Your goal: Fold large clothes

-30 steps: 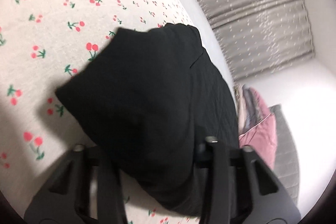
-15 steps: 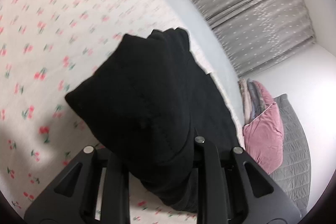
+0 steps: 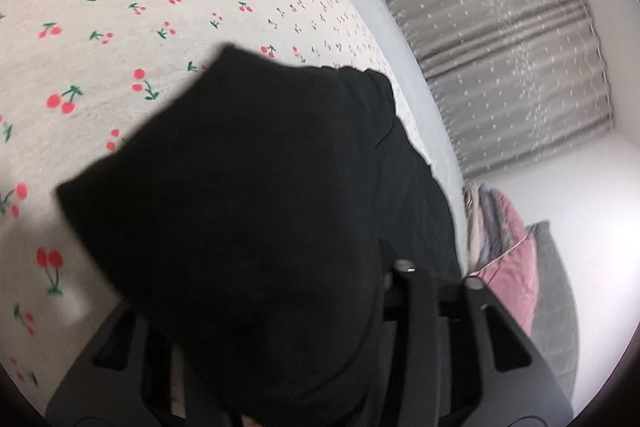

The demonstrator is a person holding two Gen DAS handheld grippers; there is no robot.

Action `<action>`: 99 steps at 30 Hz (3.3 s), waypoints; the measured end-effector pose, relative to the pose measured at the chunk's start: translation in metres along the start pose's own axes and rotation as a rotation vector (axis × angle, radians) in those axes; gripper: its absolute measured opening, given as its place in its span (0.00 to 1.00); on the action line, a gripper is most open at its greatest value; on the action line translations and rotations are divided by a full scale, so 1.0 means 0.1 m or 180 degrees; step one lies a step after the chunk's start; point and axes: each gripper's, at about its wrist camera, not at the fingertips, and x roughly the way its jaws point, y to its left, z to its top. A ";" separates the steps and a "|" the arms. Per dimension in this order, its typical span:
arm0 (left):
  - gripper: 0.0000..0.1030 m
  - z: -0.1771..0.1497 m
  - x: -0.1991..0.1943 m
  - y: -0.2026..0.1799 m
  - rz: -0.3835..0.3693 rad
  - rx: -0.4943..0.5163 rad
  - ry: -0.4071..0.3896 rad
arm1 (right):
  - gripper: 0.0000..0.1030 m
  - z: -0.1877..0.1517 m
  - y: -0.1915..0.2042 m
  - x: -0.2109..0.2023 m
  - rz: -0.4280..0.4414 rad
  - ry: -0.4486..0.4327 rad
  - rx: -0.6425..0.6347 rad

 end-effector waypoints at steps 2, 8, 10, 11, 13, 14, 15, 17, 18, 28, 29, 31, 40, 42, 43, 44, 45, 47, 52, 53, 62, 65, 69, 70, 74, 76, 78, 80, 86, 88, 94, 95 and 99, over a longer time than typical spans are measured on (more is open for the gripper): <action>0.33 0.02 -0.06 -0.10 -0.0050 0.0035 -0.0067 | 0.64 -0.07 0.31 0.10 0.0164 0.0043 -0.0177; 0.31 -0.03 -0.26 -0.48 -0.0062 0.0481 -0.0341 | 0.77 -0.28 1.09 0.31 0.0408 0.0066 -0.0829; 0.30 -0.02 -0.28 -0.55 -0.0081 0.0547 -0.0367 | 0.78 -0.36 1.24 0.38 0.0370 0.0098 -0.0987; 0.30 -0.01 -0.29 -0.59 -0.0098 0.0574 -0.0376 | 0.78 -0.40 1.30 0.42 0.0360 0.0116 -0.1049; 0.29 -0.01 -0.30 -0.64 -0.0129 0.0641 -0.0403 | 0.78 -0.47 1.38 0.48 0.0410 0.0174 -0.1118; 0.29 -0.01 -0.32 -0.66 -0.0167 0.0693 -0.0424 | 0.78 -0.50 1.42 0.51 0.0446 0.0220 -0.1159; 0.29 -0.02 -0.35 -0.68 -0.0194 0.0743 -0.0441 | 0.78 -0.53 1.45 0.55 0.0475 0.0276 -0.1213; 0.29 -0.08 -0.41 -0.78 -0.0311 0.0889 -0.0476 | 0.79 -0.62 1.55 0.68 0.0499 0.0441 -0.1393; 0.29 -0.09 -0.43 -0.89 -0.0422 0.0981 -0.0476 | 0.83 -0.67 1.58 0.73 0.0480 0.0475 -0.1472; 0.29 -0.78 -0.33 -1.79 -0.1299 0.2009 -0.0211 | 0.92 -0.52 1.24 0.78 0.1159 0.0883 -0.1100; 0.29 -0.88 -0.27 -1.86 -0.1321 0.2105 -0.0146 | 0.92 -0.48 1.16 0.76 0.1226 0.0920 -0.0995; 0.29 -1.04 -0.13 -1.95 -0.1325 0.2258 -0.0015 | 0.92 -0.39 0.96 0.72 0.1339 0.0952 -0.0739; 0.34 -1.83 0.45 -2.11 -0.0938 0.3113 0.0638 | 0.92 -0.06 -0.13 0.49 0.1179 0.0644 0.0194; 0.37 -1.99 0.59 -2.06 -0.0819 0.3371 0.0793 | 0.91 -0.01 -0.32 0.45 0.1250 0.0613 0.0337; 0.39 -2.06 0.60 -2.05 -0.0789 0.3522 0.0787 | 0.91 -0.02 -0.38 0.42 0.1268 0.0593 0.0409; 0.43 -2.14 0.59 -2.05 -0.0766 0.3737 0.0757 | 0.91 0.00 -0.47 0.39 0.1284 0.0568 0.0474; 0.46 -2.19 0.56 -2.06 -0.0770 0.3854 0.0756 | 0.91 0.01 -0.49 0.38 0.1303 0.0550 0.0521; 0.59 -2.19 0.46 -2.11 -0.0863 0.3956 0.0871 | 0.91 0.02 -0.53 0.36 0.1365 0.0533 0.0632; 0.70 -1.94 0.14 -2.18 -0.1226 0.3787 0.1230 | 0.91 0.08 -0.51 0.38 0.1628 0.0569 0.0910; 0.70 -1.94 0.07 -2.16 -0.1282 0.3758 0.1260 | 0.91 0.11 -0.49 0.40 0.1677 0.0574 0.0941; 0.71 -1.42 -0.16 -2.00 -0.1659 0.3112 0.1222 | 0.91 0.24 -0.19 0.54 0.2091 0.0712 0.0948; 0.71 -1.27 -0.06 -1.91 -0.1197 0.3089 0.0923 | 0.91 0.24 -0.03 0.53 0.2134 0.0728 0.0839; 0.71 -1.11 0.20 -1.74 -0.0465 0.2986 0.0658 | 0.91 0.19 0.17 0.67 0.2014 0.0887 0.0703; 0.71 -1.07 0.26 -1.70 -0.0394 0.2891 0.0701 | 0.91 0.15 0.25 0.70 0.1975 0.0960 0.0644; 0.71 -0.94 0.31 -1.60 -0.0311 0.2641 0.0699 | 0.81 0.05 0.55 0.87 0.1889 0.1128 0.0344; 0.71 -0.92 0.28 -1.61 -0.0324 0.2595 0.0640 | 0.52 0.04 0.70 0.89 0.1746 0.0983 0.0116; 0.71 -0.91 0.23 -1.61 -0.0361 0.2520 0.0559 | 0.36 0.06 0.77 0.90 0.1574 0.0861 -0.0074; 0.71 -0.90 0.26 -1.61 -0.0419 0.2484 0.0548 | 0.32 0.11 0.77 0.86 0.1537 0.0721 -0.0185; 0.70 -1.09 0.27 -1.73 -0.0534 0.2655 0.0564 | 0.30 0.29 0.53 0.55 0.1391 0.0252 -0.0328; 0.70 -1.18 0.31 -1.76 -0.0575 0.2739 0.0619 | 0.29 0.33 0.40 0.48 0.1277 0.0116 -0.0332; 0.70 -1.53 0.36 -1.89 -0.0771 0.2982 0.0845 | 0.29 0.40 -0.30 0.50 0.0931 0.0099 -0.0060; 0.70 -1.62 0.38 -1.92 -0.0806 0.3042 0.0899 | 0.29 0.40 -0.42 0.53 0.0877 0.0112 -0.0001; 0.70 -1.82 0.42 -1.98 -0.0838 0.3142 0.0946 | 0.30 0.41 -0.85 0.56 0.0899 0.0174 0.0239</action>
